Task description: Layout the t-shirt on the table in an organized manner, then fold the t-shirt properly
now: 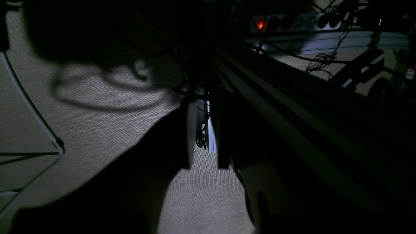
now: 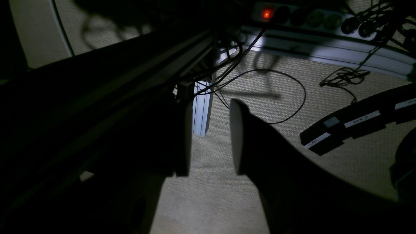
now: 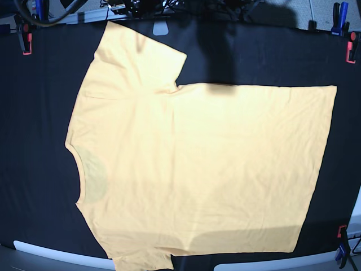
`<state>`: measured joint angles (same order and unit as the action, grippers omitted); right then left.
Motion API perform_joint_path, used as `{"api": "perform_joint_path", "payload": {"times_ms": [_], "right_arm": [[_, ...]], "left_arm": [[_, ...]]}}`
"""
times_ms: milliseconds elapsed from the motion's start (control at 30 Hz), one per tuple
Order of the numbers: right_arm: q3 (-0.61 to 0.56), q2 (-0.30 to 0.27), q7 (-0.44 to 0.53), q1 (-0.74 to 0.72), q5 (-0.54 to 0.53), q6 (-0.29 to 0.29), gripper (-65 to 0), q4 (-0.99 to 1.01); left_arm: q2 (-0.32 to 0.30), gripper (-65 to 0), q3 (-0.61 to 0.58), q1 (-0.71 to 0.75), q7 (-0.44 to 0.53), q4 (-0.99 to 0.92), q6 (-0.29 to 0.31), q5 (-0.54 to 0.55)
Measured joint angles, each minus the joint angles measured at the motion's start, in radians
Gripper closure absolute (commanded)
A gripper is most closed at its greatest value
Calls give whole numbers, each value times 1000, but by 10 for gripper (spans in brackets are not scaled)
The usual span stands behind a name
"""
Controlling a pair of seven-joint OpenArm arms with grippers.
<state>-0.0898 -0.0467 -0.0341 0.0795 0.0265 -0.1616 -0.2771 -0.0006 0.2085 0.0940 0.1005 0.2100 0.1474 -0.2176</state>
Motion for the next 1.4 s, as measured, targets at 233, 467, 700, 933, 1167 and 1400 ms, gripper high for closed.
{"api": "perform_joint_path", "payload": {"times_ms": [233,467,700,933,1167,1400], "right_arm": [[0,0,0,0,0,0,-197,0],[0,0,0,0,0,0,-197,0],[0,0,0,0,0,0,-197,0],[0,-1,0,6,0,0,-197,0],[0,-34,-21,72,0,-23,-186,-50],[0,-106,-105,264,-134,-148,-160,-306]], "left_arm": [[0,-101,0,0,0,1,0,0],[0,-101,0,0,0,1,0,0],[0,-101,0,0,0,1,0,0],[0,-101,0,18,0,3,2,0],[0,-100,0,124,-12,124,8,3],[-12,-100,-109,328,-100,455,59,89]]}}
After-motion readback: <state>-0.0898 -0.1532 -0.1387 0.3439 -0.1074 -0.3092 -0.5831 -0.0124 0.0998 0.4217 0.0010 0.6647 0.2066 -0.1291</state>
